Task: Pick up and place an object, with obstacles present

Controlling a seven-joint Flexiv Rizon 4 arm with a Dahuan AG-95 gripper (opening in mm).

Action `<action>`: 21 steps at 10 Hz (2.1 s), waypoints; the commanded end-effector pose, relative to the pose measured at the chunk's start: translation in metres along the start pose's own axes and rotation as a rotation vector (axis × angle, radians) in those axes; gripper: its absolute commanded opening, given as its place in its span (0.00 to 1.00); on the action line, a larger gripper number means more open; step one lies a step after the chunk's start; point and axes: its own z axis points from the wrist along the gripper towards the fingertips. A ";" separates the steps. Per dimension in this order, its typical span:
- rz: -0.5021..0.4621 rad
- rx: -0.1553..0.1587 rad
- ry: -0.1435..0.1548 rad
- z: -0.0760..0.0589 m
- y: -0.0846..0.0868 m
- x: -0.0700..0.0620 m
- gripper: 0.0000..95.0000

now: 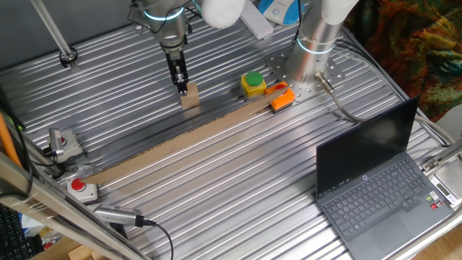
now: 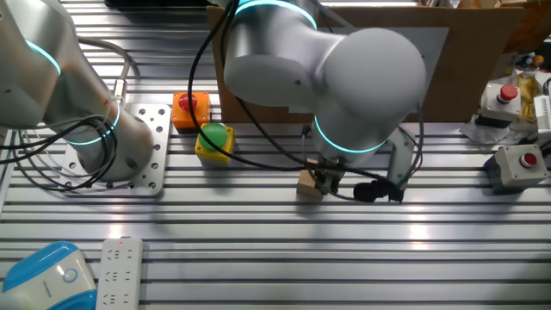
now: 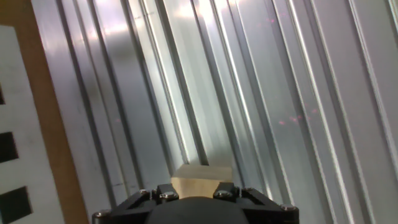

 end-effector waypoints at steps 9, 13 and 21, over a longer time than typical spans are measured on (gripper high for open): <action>0.029 0.081 0.038 0.001 0.000 0.000 0.60; 0.023 0.102 0.052 0.001 0.000 0.000 0.60; 0.021 0.093 0.069 0.001 0.000 0.000 0.80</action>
